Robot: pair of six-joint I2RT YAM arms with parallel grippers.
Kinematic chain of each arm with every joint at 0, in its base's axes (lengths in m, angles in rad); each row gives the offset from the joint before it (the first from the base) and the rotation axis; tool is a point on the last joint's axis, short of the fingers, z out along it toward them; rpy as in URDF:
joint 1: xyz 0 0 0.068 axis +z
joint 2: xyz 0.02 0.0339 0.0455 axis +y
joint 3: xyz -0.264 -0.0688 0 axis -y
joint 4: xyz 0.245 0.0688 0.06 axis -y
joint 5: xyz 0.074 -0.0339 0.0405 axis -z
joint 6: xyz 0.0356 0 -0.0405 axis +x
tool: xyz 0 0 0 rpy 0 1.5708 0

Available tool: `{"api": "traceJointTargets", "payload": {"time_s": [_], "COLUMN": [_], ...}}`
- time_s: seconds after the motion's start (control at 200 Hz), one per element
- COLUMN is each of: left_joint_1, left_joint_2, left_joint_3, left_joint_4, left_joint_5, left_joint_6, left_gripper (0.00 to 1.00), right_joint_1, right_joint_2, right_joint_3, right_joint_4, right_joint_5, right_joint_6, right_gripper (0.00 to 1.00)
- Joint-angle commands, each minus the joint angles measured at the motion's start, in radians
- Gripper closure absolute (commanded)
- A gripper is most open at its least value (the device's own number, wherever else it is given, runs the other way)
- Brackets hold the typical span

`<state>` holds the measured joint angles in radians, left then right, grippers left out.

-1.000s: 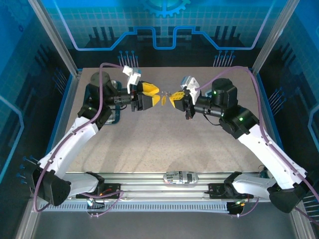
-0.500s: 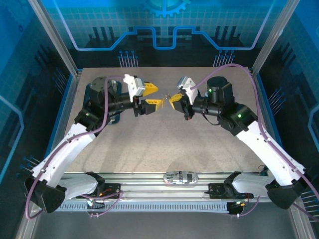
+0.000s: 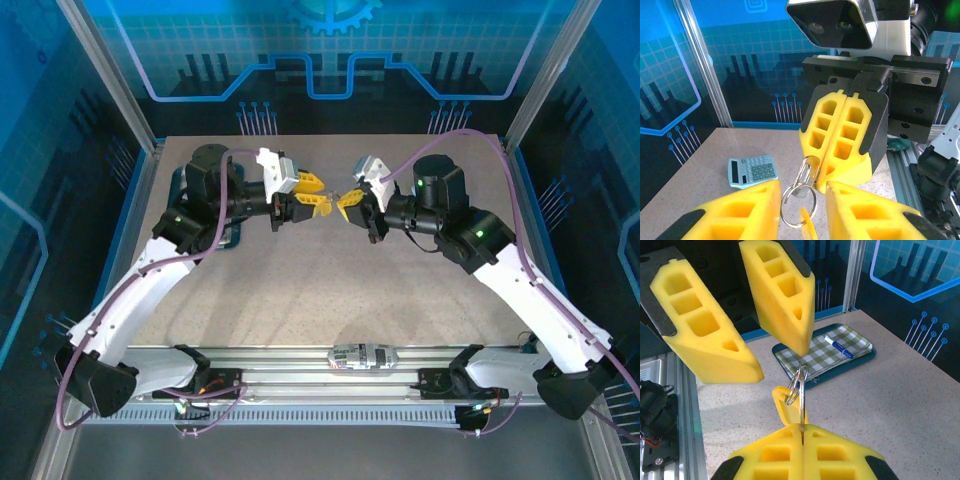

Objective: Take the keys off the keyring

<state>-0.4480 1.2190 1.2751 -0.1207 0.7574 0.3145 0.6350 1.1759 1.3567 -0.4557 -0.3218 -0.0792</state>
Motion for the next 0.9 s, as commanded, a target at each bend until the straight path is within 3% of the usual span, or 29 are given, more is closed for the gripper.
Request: {"api": "traceJointTargets", "payload": {"time_s": [0.0,0.165,0.63,0.701,0.856,0.896], "left_joint_1": [-0.003,-0.002,-0.003,-0.003,-0.003,-0.003], "left_joint_2": [0.013,0.028,0.045,0.048,0.048,0.048], "left_joint_3": [0.042,0.059,0.073,0.077,0.074,0.073], "left_joint_4": [-0.048,-0.060,-0.063,-0.062,-0.037,-0.033], "left_joint_5": [0.038,0.056,0.065,0.063,0.053,0.050], "left_joint_6": [0.020,0.003,-0.015,-0.021,-0.052,-0.059], "left_gripper": [0.70,0.71,0.89,0.85,0.63,0.62], "right_joint_1": [0.012,0.017,0.019,0.020,0.020,0.020], "right_joint_2": [-0.022,-0.030,-0.045,-0.044,-0.043,-0.042], "right_joint_3": [0.011,0.003,-0.014,-0.014,-0.015,-0.015], "right_joint_4": [0.005,0.018,0.035,0.034,0.035,0.035], "right_joint_5": [-0.015,-0.014,-0.017,-0.016,-0.016,-0.016], "right_joint_6": [-0.012,-0.016,-0.019,-0.022,-0.024,-0.024], "right_gripper": [1.00,1.00,1.00,1.00,1.00,1.00]}}
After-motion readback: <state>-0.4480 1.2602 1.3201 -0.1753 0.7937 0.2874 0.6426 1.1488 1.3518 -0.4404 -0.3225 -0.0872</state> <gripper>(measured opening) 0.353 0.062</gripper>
